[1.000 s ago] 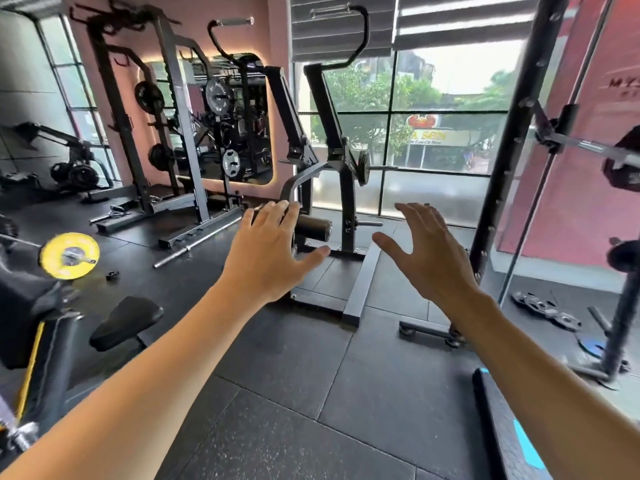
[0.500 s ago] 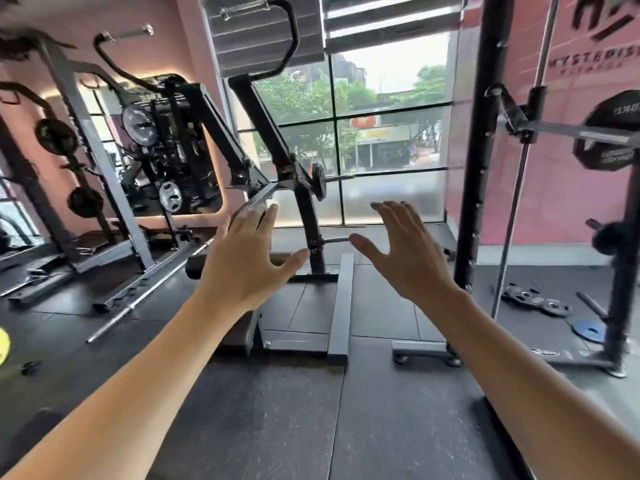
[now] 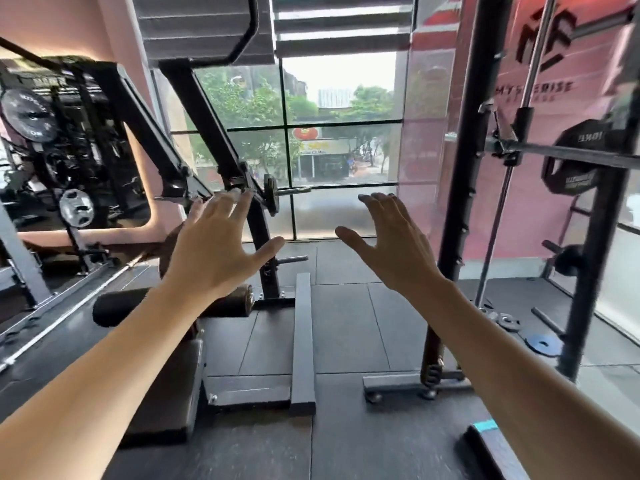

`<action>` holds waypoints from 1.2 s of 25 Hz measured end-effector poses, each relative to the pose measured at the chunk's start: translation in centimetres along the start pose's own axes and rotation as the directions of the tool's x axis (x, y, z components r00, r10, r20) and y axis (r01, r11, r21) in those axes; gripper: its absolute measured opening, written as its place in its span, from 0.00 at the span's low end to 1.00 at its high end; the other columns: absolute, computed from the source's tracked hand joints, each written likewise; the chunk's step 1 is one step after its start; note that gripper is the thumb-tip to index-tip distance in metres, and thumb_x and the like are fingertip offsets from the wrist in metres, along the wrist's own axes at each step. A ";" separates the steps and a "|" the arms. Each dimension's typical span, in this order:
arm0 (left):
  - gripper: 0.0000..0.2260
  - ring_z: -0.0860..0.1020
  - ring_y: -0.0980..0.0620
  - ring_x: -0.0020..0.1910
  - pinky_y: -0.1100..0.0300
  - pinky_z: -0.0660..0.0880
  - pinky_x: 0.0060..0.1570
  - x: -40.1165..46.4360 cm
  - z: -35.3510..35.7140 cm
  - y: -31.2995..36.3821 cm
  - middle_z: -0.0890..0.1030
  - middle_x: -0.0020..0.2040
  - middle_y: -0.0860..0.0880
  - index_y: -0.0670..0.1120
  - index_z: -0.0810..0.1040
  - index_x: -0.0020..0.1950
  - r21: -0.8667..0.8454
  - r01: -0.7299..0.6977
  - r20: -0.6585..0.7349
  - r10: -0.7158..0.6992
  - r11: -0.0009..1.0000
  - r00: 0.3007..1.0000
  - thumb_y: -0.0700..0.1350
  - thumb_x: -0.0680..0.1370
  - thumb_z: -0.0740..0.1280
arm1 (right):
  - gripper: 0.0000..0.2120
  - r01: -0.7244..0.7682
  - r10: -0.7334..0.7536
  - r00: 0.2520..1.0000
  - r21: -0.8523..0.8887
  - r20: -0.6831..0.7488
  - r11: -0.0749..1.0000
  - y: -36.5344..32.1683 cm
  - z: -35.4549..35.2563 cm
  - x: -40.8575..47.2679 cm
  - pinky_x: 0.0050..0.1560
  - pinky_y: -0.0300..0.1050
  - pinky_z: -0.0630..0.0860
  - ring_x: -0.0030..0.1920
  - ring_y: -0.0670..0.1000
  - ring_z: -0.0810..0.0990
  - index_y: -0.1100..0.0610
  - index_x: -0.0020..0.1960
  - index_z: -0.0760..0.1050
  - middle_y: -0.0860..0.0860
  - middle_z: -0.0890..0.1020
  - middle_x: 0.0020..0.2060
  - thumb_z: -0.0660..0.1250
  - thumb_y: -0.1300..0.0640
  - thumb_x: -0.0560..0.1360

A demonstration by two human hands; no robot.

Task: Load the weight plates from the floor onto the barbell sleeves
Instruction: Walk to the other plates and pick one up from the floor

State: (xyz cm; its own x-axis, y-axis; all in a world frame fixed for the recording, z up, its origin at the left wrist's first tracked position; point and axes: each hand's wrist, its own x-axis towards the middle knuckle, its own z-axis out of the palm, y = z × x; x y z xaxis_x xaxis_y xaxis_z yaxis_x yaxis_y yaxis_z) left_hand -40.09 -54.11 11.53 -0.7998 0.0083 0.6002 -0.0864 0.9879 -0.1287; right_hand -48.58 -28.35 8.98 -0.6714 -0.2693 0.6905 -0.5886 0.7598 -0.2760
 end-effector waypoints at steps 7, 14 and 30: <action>0.44 0.60 0.46 0.78 0.46 0.52 0.78 13.7 10.0 -5.2 0.64 0.78 0.45 0.45 0.57 0.80 -0.094 -0.099 -0.022 0.097 0.991 0.995 0.74 0.74 0.48 | 0.37 -0.094 0.093 0.995 -0.039 -0.040 0.995 2.4 8.7 11.7 0.66 0.57 0.71 0.74 0.52 0.64 0.51 0.75 0.64 0.49 0.68 0.73 0.54 0.29 0.75; 0.46 0.54 0.48 0.81 0.44 0.49 0.79 26.4 24.2 -1.0 0.59 0.81 0.48 0.46 0.54 0.82 -0.194 -0.202 -0.008 0.204 0.960 0.979 0.74 0.73 0.42 | 0.37 -0.159 0.155 0.986 -0.085 -0.053 0.984 12.7 17.9 20.7 0.69 0.55 0.67 0.77 0.50 0.58 0.49 0.76 0.62 0.48 0.65 0.75 0.55 0.29 0.75; 0.44 0.56 0.47 0.80 0.44 0.50 0.79 58.4 54.2 9.9 0.61 0.80 0.49 0.47 0.57 0.81 -0.314 -0.294 0.085 0.335 0.903 0.938 0.74 0.73 0.46 | 0.38 -0.364 0.376 0.920 -0.113 0.108 0.924 44.1 38.4 40.4 0.66 0.59 0.71 0.74 0.52 0.64 0.48 0.75 0.61 0.49 0.67 0.73 0.54 0.26 0.73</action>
State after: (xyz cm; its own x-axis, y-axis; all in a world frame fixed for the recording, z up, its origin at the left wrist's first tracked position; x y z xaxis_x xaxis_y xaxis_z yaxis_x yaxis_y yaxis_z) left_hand -119.85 -52.18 2.58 -0.8301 0.3258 0.4525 0.3437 0.9380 -0.0448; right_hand -118.98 -28.47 -0.98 -0.8879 -0.0260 0.4593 -0.2483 0.8676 -0.4309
